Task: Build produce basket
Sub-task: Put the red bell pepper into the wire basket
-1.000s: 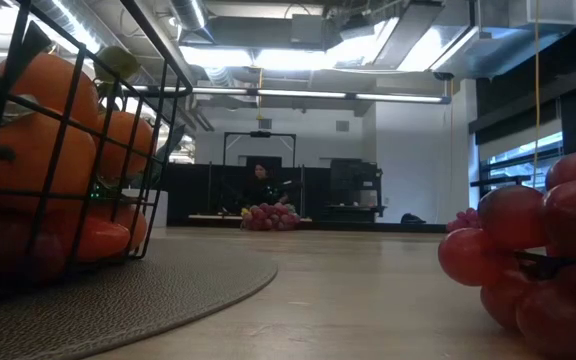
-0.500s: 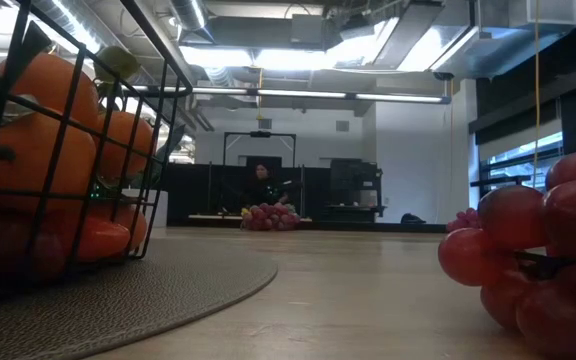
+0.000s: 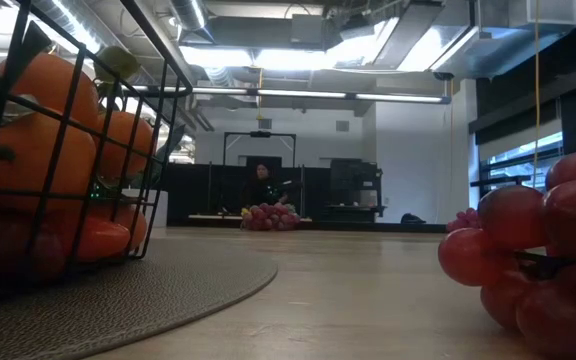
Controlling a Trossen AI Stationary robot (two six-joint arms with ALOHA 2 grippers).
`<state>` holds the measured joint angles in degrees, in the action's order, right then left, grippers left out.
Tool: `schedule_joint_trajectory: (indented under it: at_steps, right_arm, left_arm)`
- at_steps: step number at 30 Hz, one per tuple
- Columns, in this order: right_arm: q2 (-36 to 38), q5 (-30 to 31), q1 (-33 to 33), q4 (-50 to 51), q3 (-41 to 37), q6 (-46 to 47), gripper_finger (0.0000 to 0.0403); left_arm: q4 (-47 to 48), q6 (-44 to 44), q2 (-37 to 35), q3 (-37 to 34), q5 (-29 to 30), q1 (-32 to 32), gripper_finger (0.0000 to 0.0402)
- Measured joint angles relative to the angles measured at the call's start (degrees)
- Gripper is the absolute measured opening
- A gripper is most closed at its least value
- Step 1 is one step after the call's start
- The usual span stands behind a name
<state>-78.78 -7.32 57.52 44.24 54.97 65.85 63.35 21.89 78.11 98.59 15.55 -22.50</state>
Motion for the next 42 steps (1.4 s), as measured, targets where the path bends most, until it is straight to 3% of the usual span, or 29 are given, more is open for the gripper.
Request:
schedule_joint_trajectory:
  at_steps: [13, 19, 24, 42]
  right_arm:
    - [0.0, 1.0, 0.0, -0.1, -0.1, 2.3, 0.0283]
    - [0.0, 1.8, 0.0, 0.6, 0.0, 4.1, 0.0323]
    - [0.0, 1.8, 0.2, 0.8, 0.0, -0.1, 0.0349]
    - [-4.8, 4.8, 4.2, 2.8, 0.0, -1.8, 0.0351]
  left_arm:
    - [0.0, 0.0, 0.0, 0.0, 0.0, 0.0, 0.0082]
    - [0.0, 0.0, 0.0, 0.0, 0.0, 0.0, 0.0082]
    - [0.0, 0.0, 0.0, 0.0, 0.0, 0.0, 0.0082]
    - [0.0, 0.0, 0.0, 0.0, 0.0, 0.0, 0.0082]
